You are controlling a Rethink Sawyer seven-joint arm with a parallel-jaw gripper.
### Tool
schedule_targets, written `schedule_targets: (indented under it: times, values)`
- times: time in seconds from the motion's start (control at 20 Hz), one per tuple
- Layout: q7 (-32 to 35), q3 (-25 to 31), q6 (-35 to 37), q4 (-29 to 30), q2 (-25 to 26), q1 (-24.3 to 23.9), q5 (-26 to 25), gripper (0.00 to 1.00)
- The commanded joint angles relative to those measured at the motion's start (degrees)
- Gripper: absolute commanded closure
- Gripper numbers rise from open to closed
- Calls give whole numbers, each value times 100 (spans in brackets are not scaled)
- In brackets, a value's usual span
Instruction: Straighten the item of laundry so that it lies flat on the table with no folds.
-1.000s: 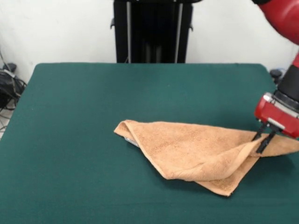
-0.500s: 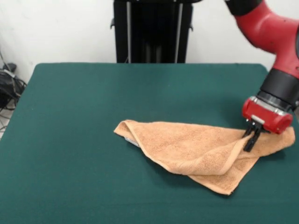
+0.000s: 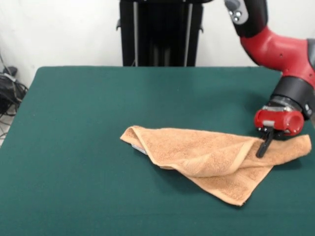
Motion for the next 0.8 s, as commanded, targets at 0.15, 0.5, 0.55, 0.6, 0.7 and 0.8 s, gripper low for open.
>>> schedule_targets:
  times: [0.15,0.5,0.55,0.6,0.7,0.8]
  values:
    - [2398,-428,236,-445,1314,-113,143,100]
    - [2862,-306,-358,-759,1636,-187,-193,100]
    - [2840,-263,-432,-639,1558,-234,-207,100]
    - [2853,-187,-574,-367,1387,-318,-147,100]
    - [2862,45,-713,247,948,-513,-42,100]
    - [2877,310,-855,898,431,-701,194,100]
